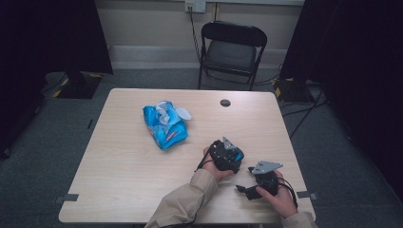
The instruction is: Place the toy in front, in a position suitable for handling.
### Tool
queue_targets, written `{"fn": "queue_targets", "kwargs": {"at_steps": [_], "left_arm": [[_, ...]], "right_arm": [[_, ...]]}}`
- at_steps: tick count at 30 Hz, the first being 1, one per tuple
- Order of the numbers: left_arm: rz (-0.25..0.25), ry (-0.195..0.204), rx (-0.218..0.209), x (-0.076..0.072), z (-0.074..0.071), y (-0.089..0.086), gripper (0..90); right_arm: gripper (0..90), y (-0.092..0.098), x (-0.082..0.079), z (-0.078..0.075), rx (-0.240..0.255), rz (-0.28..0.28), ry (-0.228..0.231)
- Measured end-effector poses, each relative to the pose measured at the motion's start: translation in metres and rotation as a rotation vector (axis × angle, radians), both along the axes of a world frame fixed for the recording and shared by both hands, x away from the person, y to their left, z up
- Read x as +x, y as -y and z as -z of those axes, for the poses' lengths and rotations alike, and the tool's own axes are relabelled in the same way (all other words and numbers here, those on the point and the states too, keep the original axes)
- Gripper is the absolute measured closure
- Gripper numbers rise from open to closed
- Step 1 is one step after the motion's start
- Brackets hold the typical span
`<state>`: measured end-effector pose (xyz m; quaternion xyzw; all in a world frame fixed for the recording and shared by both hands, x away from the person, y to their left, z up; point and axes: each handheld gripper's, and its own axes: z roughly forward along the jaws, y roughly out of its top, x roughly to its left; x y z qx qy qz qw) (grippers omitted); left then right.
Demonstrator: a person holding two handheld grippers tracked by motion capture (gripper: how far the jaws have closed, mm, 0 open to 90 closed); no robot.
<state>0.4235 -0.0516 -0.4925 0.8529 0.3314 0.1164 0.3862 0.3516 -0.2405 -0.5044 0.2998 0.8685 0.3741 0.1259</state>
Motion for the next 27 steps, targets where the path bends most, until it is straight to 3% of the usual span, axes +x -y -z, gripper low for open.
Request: {"fn": "queue_targets", "kwargs": {"at_steps": [6, 13, 27], "left_arm": [[0.003, 0.007, 0.028, 0.001, -0.002, 0.006, 18.4], [-0.033, 0.001, 0.015, 0.002, 0.003, 0.009, 23.4], [-0.029, 0.009, 0.044, 0.004, 0.005, 0.013, 24.9]], "right_arm": [[10.5, 0.000, 0.000, 0.000, 0.000, 0.000, 0.000], [10.5, 0.000, 0.000, 0.000, 0.000, 0.000, 0.001], [10.5, 0.000, 0.000, 0.000, 0.001, 0.000, 0.001]]}}
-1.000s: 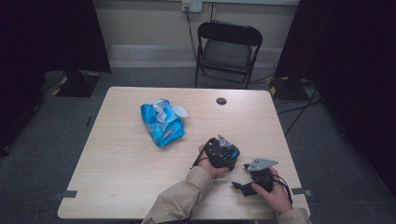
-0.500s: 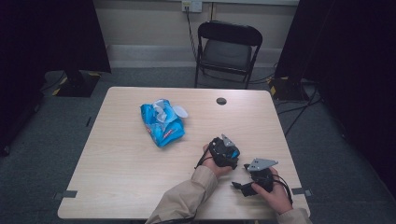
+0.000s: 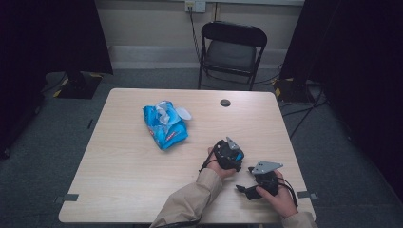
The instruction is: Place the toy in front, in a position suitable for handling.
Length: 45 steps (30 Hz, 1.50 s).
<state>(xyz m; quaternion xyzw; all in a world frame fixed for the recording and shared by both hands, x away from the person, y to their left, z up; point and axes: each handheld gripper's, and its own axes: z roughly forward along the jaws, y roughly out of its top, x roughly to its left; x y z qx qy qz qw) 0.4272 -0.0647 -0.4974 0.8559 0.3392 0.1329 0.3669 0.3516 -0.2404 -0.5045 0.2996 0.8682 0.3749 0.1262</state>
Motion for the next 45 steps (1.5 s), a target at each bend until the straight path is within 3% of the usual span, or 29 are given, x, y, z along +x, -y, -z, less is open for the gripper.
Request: {"fn": "queue_targets", "kwargs": {"at_steps": [9, 16, 30, 35, 40, 45], "left_arm": [[0.015, -0.044, 0.001, 0.001, -0.003, -0.004, 25.4], [0.036, -0.039, 0.019, -0.001, -0.004, -0.004, 25.5], [0.014, -0.024, 0.034, 0.000, -0.004, 0.000, 24.5], [-0.005, -0.001, 0.052, 0.002, -0.006, 0.004, 17.7], [-0.021, -0.015, 0.062, 0.005, -0.006, 0.008, 16.8], [-0.016, -0.029, 0.039, 0.006, -0.002, 0.009, 21.3]], "right_arm": [[10.5, 0.000, 0.000, 0.000, -0.001, 0.000, -0.001], [10.5, 0.000, 0.000, 0.000, 0.000, 0.000, 0.000], [10.5, 0.000, 0.000, 0.000, -0.001, 0.000, -0.001], [10.5, 0.000, 0.000, 0.000, -0.001, 0.000, -0.001], [10.5, 0.000, 0.000, 0.000, -0.002, 0.000, -0.001], [10.5, 0.000, 0.000, 0.000, -0.002, -0.001, -0.001]]}}
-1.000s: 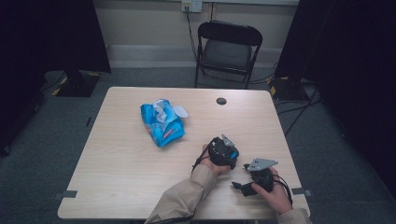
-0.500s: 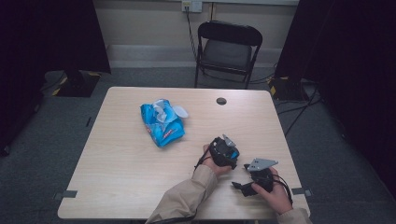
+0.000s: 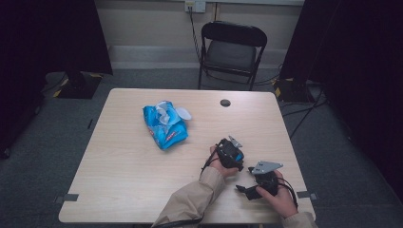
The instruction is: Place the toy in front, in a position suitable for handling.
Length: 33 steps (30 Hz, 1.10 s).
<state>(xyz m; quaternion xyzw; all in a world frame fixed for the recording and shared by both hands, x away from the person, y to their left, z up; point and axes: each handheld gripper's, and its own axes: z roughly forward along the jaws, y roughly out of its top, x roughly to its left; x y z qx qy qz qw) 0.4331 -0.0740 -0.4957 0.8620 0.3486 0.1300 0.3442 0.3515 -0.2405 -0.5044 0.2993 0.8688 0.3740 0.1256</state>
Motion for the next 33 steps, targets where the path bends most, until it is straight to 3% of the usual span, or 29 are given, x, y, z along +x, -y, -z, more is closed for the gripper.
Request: {"fn": "queue_targets", "kwargs": {"at_steps": [8, 17, 27, 33], "left_arm": [[0.018, -0.019, 0.027, 0.000, -0.004, -0.001, 25.3], [0.032, -0.025, -0.041, -0.001, -0.021, -0.015, 25.5], [0.043, 0.032, -0.065, -0.006, -0.046, -0.031, 25.5], [0.064, 0.044, -0.079, -0.010, -0.064, -0.038, 25.5]], "right_arm": [[10.5, 0.000, 0.000, 0.000, 0.000, 0.000, 0.000], [10.5, 0.000, 0.000, 0.000, 0.000, 0.000, 0.001], [10.5, 0.000, 0.000, 0.000, 0.001, 0.000, -0.002], [10.5, 0.000, 0.000, 0.000, 0.000, -0.001, -0.001]]}}
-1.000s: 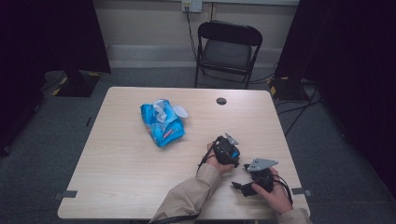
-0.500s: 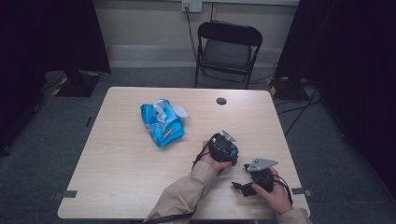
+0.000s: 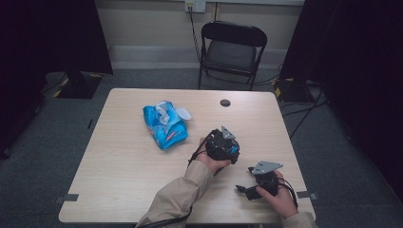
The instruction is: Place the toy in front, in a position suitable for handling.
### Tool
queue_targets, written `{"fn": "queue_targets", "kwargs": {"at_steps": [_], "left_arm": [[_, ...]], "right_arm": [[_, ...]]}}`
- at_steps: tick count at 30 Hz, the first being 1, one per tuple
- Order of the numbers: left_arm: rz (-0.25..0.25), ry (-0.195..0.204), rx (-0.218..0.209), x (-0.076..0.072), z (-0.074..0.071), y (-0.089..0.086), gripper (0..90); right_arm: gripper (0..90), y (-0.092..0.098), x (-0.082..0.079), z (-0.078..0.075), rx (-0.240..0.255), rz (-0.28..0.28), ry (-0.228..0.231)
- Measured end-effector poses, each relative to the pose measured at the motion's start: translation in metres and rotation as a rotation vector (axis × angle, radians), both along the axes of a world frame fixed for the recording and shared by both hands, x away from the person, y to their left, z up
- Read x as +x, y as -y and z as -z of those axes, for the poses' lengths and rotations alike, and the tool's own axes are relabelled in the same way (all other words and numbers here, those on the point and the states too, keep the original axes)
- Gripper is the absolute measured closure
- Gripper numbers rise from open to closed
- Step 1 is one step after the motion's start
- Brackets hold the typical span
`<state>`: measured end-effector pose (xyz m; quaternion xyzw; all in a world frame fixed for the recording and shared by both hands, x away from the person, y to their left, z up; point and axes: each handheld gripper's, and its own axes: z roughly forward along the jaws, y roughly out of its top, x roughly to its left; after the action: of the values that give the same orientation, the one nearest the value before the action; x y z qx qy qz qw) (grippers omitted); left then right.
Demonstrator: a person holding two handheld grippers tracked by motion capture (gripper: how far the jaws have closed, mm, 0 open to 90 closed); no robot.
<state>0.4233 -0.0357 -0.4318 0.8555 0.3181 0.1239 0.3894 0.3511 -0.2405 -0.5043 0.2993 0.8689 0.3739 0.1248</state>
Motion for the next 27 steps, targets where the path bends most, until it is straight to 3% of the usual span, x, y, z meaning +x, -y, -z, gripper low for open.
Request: {"fn": "queue_targets", "kwargs": {"at_steps": [5, 12, 19, 27], "left_arm": [[0.003, -0.003, -0.004, -0.001, -0.007, -0.009, 25.6], [0.012, -0.029, 0.016, -0.005, -0.009, -0.034, 25.5], [0.019, -0.060, 0.062, -0.012, -0.001, -0.067, 25.5], [-0.024, -0.092, 0.119, -0.013, 0.016, -0.103, 25.5]], "right_arm": [[10.5, 0.000, 0.000, 0.000, 0.000, 0.000, 0.001], [10.5, 0.000, 0.000, 0.000, 0.000, 0.000, 0.000], [10.5, 0.000, 0.000, 0.000, 0.001, 0.001, 0.000], [10.5, 0.000, 0.000, 0.000, 0.001, 0.000, 0.000]]}}
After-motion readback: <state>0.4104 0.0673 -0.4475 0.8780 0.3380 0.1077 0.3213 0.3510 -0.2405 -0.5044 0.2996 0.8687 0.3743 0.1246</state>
